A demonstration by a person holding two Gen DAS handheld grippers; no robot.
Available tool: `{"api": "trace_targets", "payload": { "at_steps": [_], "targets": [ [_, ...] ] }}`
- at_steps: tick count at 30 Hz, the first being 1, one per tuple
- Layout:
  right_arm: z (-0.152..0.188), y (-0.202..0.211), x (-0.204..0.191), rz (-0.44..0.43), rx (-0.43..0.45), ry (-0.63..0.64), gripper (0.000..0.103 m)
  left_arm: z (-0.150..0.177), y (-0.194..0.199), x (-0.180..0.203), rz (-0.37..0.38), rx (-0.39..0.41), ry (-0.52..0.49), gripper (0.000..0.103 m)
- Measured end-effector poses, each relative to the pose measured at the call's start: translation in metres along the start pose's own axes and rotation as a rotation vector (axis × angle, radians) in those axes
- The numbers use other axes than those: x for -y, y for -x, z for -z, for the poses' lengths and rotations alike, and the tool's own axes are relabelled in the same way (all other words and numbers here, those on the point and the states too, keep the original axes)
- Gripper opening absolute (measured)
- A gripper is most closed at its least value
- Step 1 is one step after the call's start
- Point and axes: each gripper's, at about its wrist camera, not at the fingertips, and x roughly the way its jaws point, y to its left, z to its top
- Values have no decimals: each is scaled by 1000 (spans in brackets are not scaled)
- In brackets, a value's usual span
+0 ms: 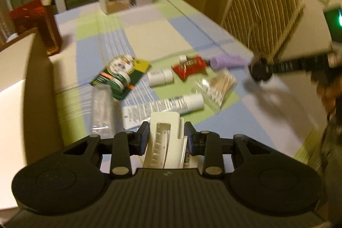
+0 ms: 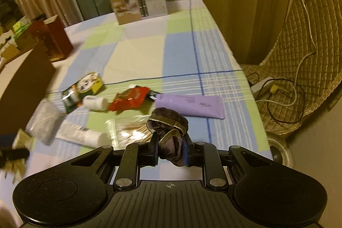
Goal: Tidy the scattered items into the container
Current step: 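Carry the clip and scrunchie into the box and open both tools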
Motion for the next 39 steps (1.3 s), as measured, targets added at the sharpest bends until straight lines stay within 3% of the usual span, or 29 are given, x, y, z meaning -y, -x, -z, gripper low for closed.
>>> {"api": "trace_targets", "payload": {
  "at_steps": [8,19,23,28,39],
  "targets": [
    [1,26,-51,-106,5,67,23,-7,69,-22,-8,145,115,30],
    [-40,44,-179,-401,42,245,23,-16,155,-96,-184,276,188,30],
    [-52,41,-230,-502,42,304,23,-16,175,-127,-240,285,203,30],
    [-56,27,-284,-565,34,386,23,-6,184,-160,-288,259,215,30],
    [-47,-29,-343,-583,-73,497,23,17,166,-207,-293,189,261,30]
  ]
}}
